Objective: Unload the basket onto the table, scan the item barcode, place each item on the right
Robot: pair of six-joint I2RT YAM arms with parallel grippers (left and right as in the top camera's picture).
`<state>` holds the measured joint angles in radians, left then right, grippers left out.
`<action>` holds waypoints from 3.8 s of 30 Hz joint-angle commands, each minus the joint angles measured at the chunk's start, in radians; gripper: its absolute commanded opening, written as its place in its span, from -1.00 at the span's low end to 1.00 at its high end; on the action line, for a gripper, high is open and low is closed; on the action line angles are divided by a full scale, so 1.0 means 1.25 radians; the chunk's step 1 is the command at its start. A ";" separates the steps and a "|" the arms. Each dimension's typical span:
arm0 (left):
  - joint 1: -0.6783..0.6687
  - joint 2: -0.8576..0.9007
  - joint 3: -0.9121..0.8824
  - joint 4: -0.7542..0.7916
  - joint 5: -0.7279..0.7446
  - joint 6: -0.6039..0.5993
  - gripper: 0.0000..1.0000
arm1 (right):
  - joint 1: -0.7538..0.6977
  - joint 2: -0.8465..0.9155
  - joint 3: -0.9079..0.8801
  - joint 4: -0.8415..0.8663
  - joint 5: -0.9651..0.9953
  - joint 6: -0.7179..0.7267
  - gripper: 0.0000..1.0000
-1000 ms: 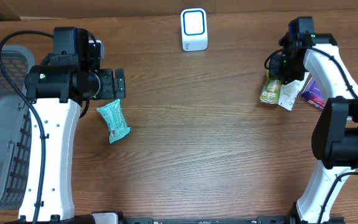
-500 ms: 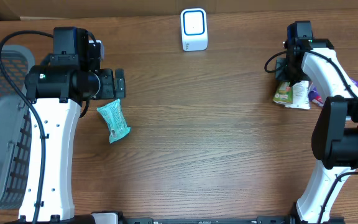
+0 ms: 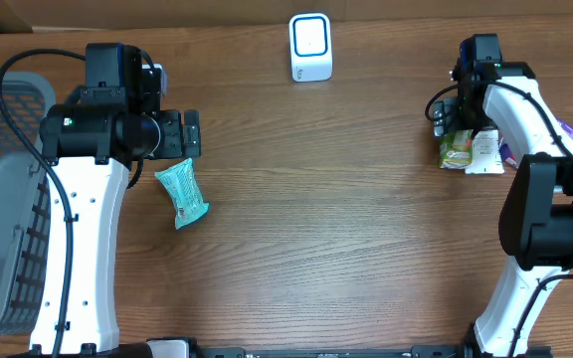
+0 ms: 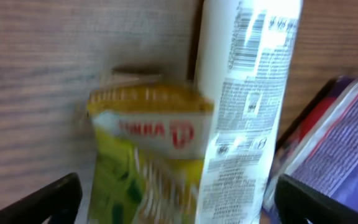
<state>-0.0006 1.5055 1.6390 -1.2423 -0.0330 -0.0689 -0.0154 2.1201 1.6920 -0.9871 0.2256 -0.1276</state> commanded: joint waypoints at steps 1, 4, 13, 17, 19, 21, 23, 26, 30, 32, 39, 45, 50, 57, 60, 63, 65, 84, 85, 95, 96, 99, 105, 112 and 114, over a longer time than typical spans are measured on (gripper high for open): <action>0.000 0.004 0.009 0.000 0.006 0.002 0.99 | -0.004 -0.019 0.122 -0.043 -0.081 0.004 1.00; 0.000 0.004 0.009 0.000 0.006 0.002 0.99 | -0.003 -0.022 0.281 -0.135 -0.218 0.042 1.00; 0.000 0.004 0.009 0.000 0.006 0.002 0.99 | 0.061 -0.017 0.454 -0.211 -0.773 0.078 1.00; 0.000 0.004 0.009 0.000 0.006 0.002 0.99 | 0.135 -0.017 0.412 -0.205 -0.676 0.084 0.98; 0.000 0.004 0.009 0.000 0.006 0.002 0.99 | 0.165 -0.017 0.399 -0.206 -0.593 0.128 0.98; 0.000 0.004 0.009 0.000 0.006 0.002 0.99 | 0.183 -0.017 0.394 -0.206 -0.557 0.170 0.97; 0.000 0.004 0.009 0.000 0.006 0.002 0.99 | 0.202 -0.017 0.394 -0.205 -0.558 0.192 0.96; 0.000 0.004 0.009 0.000 0.006 0.002 0.99 | 0.228 -0.017 0.394 -0.204 -0.526 0.192 0.96; 0.000 0.004 0.009 0.000 0.006 0.002 0.99 | 0.255 -0.016 0.390 -0.205 -0.500 0.192 0.96; 0.000 0.004 0.009 0.000 0.006 0.002 0.99 | 0.265 -0.016 0.386 -0.207 -0.480 0.192 0.97; 0.000 0.004 0.009 0.000 0.006 0.002 0.99 | 0.272 -0.015 0.379 -0.208 -0.468 0.192 0.97; 0.000 0.004 0.009 0.000 0.006 0.002 0.99 | 0.272 -0.015 0.379 -0.220 -0.468 0.192 0.97; 0.000 0.004 0.009 0.000 0.006 0.002 0.99 | 0.272 -0.015 0.379 -0.239 -0.467 0.186 0.99; 0.000 0.004 0.009 0.000 0.006 0.002 0.99 | 0.272 -0.015 0.379 -0.232 -0.466 0.186 1.00; 0.000 0.004 0.009 0.000 0.006 0.002 0.99 | 0.272 -0.015 0.379 -0.235 -0.468 0.186 1.00; 0.000 0.004 0.009 0.000 0.006 0.002 0.99 | 0.272 -0.015 0.379 -0.236 -0.467 0.186 1.00; 0.000 0.004 0.009 0.000 0.006 0.002 0.99 | 0.272 -0.015 0.379 -0.233 -0.465 0.186 1.00; 0.000 0.004 0.009 0.000 0.006 0.002 0.99 | 0.256 -0.015 0.379 -0.214 -0.468 0.183 1.00; 0.000 0.004 0.009 0.000 0.006 0.002 0.99 | 0.257 -0.015 0.379 -0.215 -0.468 0.183 1.00; 0.000 0.004 0.009 0.000 0.006 0.002 0.99 | 0.280 -0.013 0.379 -0.211 -0.468 0.183 1.00; 0.000 0.004 0.009 0.000 0.006 0.002 0.99 | 0.282 -0.013 0.379 -0.214 -0.468 0.183 1.00; 0.000 0.004 0.009 0.000 0.006 0.002 0.99 | 0.292 -0.013 0.379 -0.221 -0.474 0.183 1.00; 0.000 0.004 0.009 0.081 0.080 -0.056 0.99 | 0.319 -0.013 0.377 -0.220 -0.460 0.180 1.00; 0.000 0.015 -0.031 0.027 0.020 -0.159 0.82 | 0.289 -0.013 0.377 -0.214 -0.411 0.180 1.00; 0.000 0.021 -0.086 0.006 -0.074 -0.259 0.64 | 0.264 -0.013 0.377 -0.214 -0.411 0.180 1.00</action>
<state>-0.0006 1.5059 1.6135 -1.2133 0.0139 -0.2050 0.3645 2.1033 2.1689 -1.2583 -0.3176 0.1032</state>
